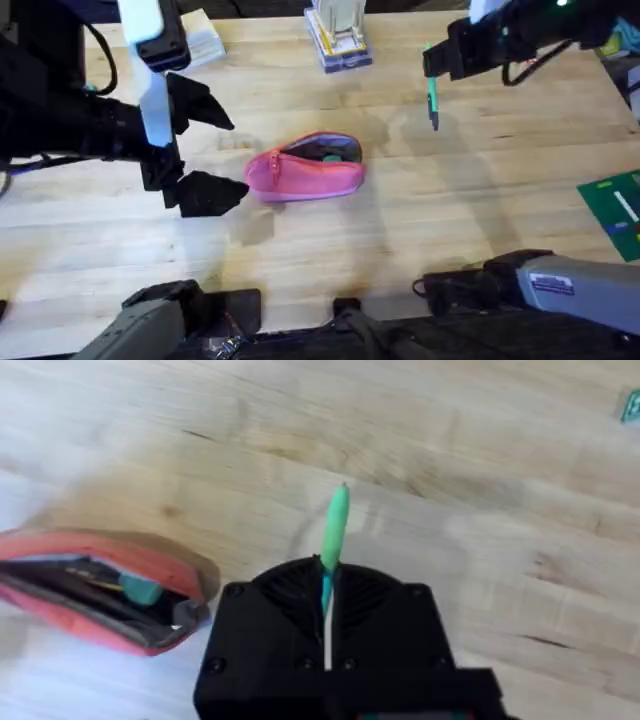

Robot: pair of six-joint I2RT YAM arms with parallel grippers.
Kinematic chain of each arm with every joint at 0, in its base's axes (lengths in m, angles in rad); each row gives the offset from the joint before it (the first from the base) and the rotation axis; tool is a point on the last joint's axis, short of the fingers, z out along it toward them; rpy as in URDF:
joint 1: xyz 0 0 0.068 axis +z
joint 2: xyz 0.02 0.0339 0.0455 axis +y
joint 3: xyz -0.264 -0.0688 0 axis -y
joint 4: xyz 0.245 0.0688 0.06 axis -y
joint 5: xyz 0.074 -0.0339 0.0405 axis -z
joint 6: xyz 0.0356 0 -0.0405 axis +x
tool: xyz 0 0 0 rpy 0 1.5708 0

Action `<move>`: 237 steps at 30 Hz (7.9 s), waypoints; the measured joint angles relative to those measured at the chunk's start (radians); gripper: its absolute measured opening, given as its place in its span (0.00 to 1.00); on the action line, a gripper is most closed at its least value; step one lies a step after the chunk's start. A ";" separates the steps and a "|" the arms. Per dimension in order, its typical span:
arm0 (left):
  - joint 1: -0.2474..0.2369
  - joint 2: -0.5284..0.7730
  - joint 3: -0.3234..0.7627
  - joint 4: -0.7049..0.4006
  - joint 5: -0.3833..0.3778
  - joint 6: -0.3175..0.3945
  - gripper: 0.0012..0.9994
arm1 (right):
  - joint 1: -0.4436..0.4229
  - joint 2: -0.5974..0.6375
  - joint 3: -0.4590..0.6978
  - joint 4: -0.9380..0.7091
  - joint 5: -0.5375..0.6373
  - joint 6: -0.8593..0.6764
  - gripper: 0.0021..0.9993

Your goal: Unzip the bag, pick up the pens from the table one at a time and place them inside, then zip the bag closed.

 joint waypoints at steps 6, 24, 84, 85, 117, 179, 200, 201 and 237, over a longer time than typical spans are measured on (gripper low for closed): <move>0.000 0.000 0.000 0.000 0.000 0.000 0.99 | 0.080 -0.117 0.000 -0.035 -0.040 -0.091 0.03; 0.000 0.000 0.000 0.000 0.000 0.000 0.99 | 0.387 -0.247 0.000 -0.161 -0.051 -0.500 0.03; 0.000 0.000 0.000 0.000 0.000 0.000 0.99 | 0.477 0.198 -0.125 0.188 -0.250 -0.696 0.03; 0.000 0.000 0.000 0.000 0.000 0.000 0.99 | 0.477 0.208 -0.125 0.192 -0.250 -0.696 0.03; 0.000 0.000 0.000 0.004 0.000 0.000 0.99 | 0.492 0.249 -0.129 0.251 -0.253 -0.645 1.00; 0.249 0.533 0.000 -0.002 0.078 0.531 0.99 | 0.667 -0.047 -0.130 0.246 -0.235 0.653 1.00; 0.249 0.533 0.000 0.012 0.078 0.531 0.99 | 0.878 0.123 -0.130 0.361 0.197 0.891 1.00; 0.249 0.533 0.000 0.012 0.078 0.531 0.99 | 0.890 0.123 -0.130 0.363 0.213 0.892 1.00; 0.249 0.533 0.000 0.013 0.078 0.531 0.99 | 0.940 0.285 -0.130 0.468 0.381 0.904 0.54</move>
